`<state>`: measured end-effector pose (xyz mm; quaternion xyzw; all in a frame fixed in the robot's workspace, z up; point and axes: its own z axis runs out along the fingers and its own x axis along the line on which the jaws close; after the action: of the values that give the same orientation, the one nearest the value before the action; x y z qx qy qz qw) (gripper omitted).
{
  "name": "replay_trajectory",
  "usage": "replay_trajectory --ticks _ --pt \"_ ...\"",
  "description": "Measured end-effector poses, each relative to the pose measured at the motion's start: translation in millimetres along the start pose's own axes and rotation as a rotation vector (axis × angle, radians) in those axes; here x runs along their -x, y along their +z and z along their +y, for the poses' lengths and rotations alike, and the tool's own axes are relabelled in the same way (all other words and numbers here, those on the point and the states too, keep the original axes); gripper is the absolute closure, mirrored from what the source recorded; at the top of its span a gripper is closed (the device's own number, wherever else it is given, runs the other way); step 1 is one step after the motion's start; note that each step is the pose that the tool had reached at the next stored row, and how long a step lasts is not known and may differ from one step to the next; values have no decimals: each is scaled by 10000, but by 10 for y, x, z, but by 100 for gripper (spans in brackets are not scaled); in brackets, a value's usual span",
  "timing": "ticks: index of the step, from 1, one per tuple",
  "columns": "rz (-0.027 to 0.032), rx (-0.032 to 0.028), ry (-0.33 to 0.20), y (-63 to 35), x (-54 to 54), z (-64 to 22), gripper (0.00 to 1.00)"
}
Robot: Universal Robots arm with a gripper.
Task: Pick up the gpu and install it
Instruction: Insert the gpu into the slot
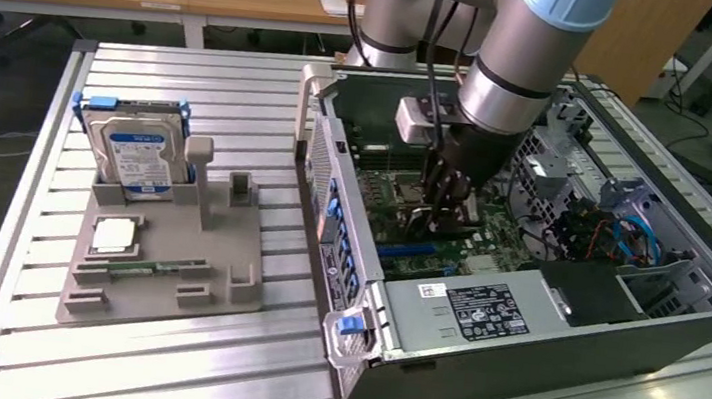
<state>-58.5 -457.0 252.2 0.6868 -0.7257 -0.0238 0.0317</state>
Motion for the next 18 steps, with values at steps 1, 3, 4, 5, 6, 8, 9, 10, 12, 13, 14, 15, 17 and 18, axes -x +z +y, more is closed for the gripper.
replay_trajectory --ticks 1,3,4,5,6,8,9,10,12,13,14,15,17,18 --pt "-2 -1 -1 18 1 -1 72" --pt "-5 0 1 48 2 -3 72" --pt "-8 0 0 58 3 -2 72" --pt "-10 1 3 64 6 2 72" --pt "-11 1 2 69 10 4 72" --pt "-18 2 0 87 18 6 72" --pt "-23 1 -2 98 22 5 72" --pt "-26 2 -1 105 24 8 72" --pt "-33 2 -2 122 27 17 72" --pt "-36 2 -2 132 29 23 72" --pt "-39 3 -1 145 31 28 72" --pt "-44 3 -2 162 34 30 72" --pt "-51 3 -4 197 37 29 72" --pt "-55 3 -5 216 38 28 72"
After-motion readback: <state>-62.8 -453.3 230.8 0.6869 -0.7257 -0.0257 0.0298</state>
